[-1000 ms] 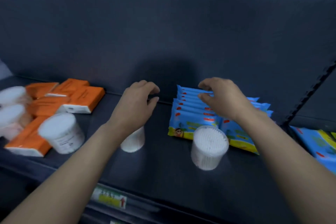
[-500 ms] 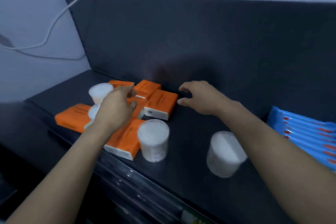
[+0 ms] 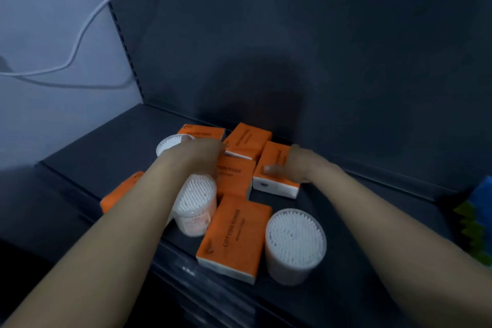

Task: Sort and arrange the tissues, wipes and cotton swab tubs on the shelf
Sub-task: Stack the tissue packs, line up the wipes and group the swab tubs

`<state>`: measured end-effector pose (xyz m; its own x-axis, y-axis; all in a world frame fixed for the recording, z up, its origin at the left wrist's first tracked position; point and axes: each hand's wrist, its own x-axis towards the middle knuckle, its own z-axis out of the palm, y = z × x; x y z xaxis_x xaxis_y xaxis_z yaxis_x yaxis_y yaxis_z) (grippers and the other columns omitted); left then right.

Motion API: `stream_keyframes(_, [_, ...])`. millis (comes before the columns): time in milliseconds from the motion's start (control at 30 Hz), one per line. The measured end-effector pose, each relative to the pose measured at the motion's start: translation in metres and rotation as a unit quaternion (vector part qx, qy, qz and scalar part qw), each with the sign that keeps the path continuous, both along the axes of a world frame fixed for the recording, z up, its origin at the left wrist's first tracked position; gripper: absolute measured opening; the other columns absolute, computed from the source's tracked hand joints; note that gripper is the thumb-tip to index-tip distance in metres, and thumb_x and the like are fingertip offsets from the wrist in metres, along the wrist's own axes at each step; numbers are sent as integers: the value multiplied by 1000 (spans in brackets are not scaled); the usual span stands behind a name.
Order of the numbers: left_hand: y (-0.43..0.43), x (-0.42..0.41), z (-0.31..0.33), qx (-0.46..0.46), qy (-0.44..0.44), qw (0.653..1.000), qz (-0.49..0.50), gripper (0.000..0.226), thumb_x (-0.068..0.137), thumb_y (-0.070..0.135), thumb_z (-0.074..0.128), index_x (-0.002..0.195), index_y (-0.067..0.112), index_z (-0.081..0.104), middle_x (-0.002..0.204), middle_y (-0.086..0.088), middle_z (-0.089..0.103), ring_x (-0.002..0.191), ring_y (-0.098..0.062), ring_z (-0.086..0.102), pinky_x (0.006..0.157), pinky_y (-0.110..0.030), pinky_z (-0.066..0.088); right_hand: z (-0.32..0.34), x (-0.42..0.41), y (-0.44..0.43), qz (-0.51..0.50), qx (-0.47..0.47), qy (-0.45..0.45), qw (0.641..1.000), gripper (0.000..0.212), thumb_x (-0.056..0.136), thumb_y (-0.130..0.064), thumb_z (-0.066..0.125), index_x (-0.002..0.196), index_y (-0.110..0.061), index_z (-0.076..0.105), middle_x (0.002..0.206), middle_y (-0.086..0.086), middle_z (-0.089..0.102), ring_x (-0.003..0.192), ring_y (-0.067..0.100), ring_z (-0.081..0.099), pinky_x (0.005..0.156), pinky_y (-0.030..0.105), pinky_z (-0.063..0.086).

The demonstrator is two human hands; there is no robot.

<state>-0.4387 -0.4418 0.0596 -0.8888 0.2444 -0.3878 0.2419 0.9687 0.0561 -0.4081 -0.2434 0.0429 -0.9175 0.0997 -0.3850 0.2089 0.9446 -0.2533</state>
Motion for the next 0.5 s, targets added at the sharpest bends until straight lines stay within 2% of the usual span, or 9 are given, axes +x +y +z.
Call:
stream_keyframes(67, [7, -3, 5, -66, -37, 997, -6, 71, 85, 31, 64, 144, 32, 25, 150, -13, 24, 137, -36, 24, 109, -45, 28, -5, -2, -3, -24, 2, -21, 999, 97, 84, -59, 56, 147, 1, 12, 140, 14, 45, 125, 30, 48, 102, 34, 42])
stream_keyframes(133, [13, -4, 5, -140, -17, 989, -44, 70, 86, 34, 63, 145, 30, 25, 148, -8, 31, 136, -34, 26, 113, -48, 16, -5, -4, -6, -65, -6, -35, 997, 118, 80, -58, 62, 146, 5, -12, 143, 17, 42, 128, 30, 45, 101, 32, 39])
stream_keyframes(233, [13, -12, -3, -190, 42, 975, -105, 79, 77, 43, 69, 144, 30, 29, 145, -6, 32, 134, -34, 26, 112, -58, 9, -5, -8, -4, -121, -34, -28, 992, 128, 74, -50, 73, 144, 4, -19, 144, 19, 39, 127, 29, 46, 98, 32, 41])
stream_keyframes(300, [11, -18, -6, -186, 50, 975, -112, 85, 72, 47, 71, 144, 30, 28, 144, -7, 32, 134, -33, 25, 112, -59, 9, -7, -13, 0, -165, -82, -18, 983, 122, 73, -38, 79, 148, 1, -10, 139, 19, 44, 115, 30, 54, 87, 33, 48])
stream_keyframes(367, [11, -16, -3, -172, 50, 977, -117, 84, 68, 49, 74, 139, 28, 34, 139, -5, 39, 131, -31, 29, 111, -55, 13, -10, -14, 5, -207, -172, -11, 963, 103, 68, -26, 84, 145, -1, 20, 128, 17, 54, 101, 29, 61, 78, 38, 56])
stream_keyframes(433, [14, -14, 4, -146, 36, 983, -106, 76, 68, 46, 76, 132, 27, 40, 132, -3, 47, 126, -29, 34, 108, -47, 18, -8, -11, 11, -202, -212, 9, 956, 71, 66, -19, 85, 125, -3, 48, 115, 11, 61, 95, 26, 63, 69, 36, 56])
stream_keyframes(500, [14, -16, 7, -110, 0, 991, -77, 63, 70, 40, 77, 122, 27, 44, 125, 0, 52, 122, -30, 38, 104, -41, 26, 1, -4, 18, -175, -218, 34, 960, 45, 70, -17, 81, 105, -8, 54, 101, 5, 62, 84, 20, 60, 64, 29, 51])
